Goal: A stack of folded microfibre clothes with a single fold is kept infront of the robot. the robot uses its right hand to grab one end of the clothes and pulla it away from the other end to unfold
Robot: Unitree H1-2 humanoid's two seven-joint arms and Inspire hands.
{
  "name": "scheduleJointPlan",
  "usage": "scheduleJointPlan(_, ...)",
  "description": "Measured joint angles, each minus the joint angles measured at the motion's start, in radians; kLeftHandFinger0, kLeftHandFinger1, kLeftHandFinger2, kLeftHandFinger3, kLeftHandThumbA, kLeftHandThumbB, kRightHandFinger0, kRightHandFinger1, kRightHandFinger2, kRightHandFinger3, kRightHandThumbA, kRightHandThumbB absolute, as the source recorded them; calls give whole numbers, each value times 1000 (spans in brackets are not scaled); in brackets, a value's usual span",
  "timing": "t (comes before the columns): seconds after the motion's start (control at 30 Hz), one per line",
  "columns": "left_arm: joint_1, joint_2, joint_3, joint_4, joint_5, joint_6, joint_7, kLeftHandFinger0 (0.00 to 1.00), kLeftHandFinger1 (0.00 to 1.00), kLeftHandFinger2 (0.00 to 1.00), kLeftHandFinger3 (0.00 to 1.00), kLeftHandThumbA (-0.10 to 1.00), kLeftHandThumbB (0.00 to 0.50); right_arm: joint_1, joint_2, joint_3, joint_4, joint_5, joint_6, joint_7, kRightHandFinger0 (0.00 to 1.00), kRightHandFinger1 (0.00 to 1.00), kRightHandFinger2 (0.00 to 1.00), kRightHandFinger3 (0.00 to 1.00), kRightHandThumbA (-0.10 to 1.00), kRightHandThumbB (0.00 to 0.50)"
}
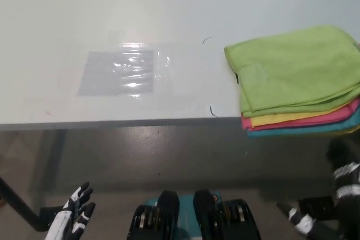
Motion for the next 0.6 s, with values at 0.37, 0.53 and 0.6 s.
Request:
scheduleJointPlan(0.37, -33, -6, -5, 1, -11, -1, -9, 1000, 1000, 1000, 1000, 885, 263, -137, 0, 0, 327, 82, 41, 85, 1000, 1000, 1000, 1000, 1000, 195)
scheduleJointPlan(0.53, -57, -12, -10, 5, -11, 0, -9, 1000, 1000, 1000, 1000, 885, 270, -189, -1, -2, 425, 95, 54, 116, 1000, 1000, 1000, 1000, 1000, 179)
scheduleJointPlan(0.6, -66, -13, -14, 7, -11, 0, -9, 1000, 1000, 1000, 1000, 899, 268, -195, -1, -2, 440, 95, 57, 122, 1000, 1000, 1000, 1000, 1000, 169)
